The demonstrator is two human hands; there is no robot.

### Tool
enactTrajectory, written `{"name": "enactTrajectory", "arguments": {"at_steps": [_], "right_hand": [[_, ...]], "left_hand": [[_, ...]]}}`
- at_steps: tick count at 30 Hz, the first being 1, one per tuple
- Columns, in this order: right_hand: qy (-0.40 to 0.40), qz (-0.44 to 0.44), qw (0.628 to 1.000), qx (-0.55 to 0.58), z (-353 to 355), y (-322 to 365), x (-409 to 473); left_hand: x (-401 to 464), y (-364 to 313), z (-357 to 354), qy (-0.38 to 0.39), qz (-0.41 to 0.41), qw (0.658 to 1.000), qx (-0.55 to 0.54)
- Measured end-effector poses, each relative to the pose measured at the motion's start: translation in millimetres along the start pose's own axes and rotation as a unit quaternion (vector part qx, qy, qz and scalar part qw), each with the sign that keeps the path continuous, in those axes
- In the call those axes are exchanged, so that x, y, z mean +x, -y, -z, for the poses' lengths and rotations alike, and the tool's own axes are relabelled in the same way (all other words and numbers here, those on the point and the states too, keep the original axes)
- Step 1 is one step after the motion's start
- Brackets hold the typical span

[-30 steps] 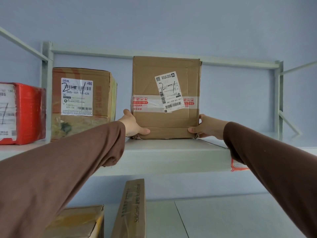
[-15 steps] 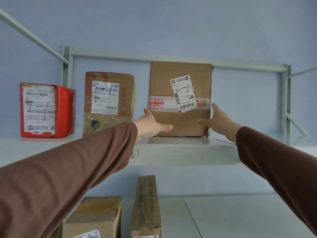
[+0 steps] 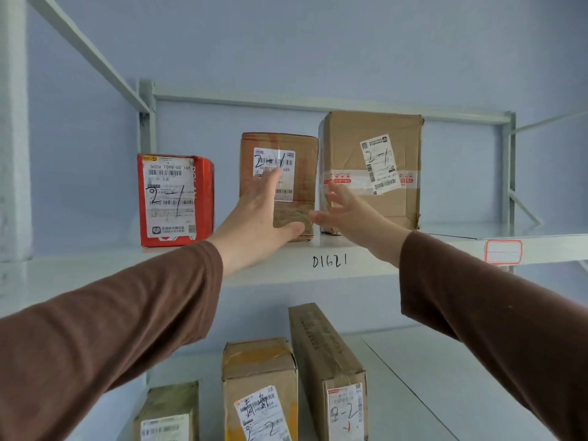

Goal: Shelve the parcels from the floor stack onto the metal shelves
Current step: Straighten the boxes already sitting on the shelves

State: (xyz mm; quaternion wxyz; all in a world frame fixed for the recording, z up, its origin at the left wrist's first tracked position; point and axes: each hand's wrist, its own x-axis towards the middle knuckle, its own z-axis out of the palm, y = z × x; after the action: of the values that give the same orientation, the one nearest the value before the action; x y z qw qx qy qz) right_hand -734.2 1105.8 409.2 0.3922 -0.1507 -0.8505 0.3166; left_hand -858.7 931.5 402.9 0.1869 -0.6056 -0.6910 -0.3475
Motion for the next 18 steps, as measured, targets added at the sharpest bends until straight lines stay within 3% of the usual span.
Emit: {"name": "enactTrajectory", "arguments": {"at_steps": [3,11,18], "right_hand": [[0.031,-0.050,0.998,0.016,-14,4,12],[0.052,-0.094,0.994,-0.031,-31,-8,58],[0.072,-0.113,0.987,-0.092,-37,-15,91]], "left_hand": [[3,30,9,-0.011,0.027,0.999,0.015],[34,56,9,0.069,0.189,0.979,0.042],[71,70,-5,0.071,0.223,0.967,0.097]]}}
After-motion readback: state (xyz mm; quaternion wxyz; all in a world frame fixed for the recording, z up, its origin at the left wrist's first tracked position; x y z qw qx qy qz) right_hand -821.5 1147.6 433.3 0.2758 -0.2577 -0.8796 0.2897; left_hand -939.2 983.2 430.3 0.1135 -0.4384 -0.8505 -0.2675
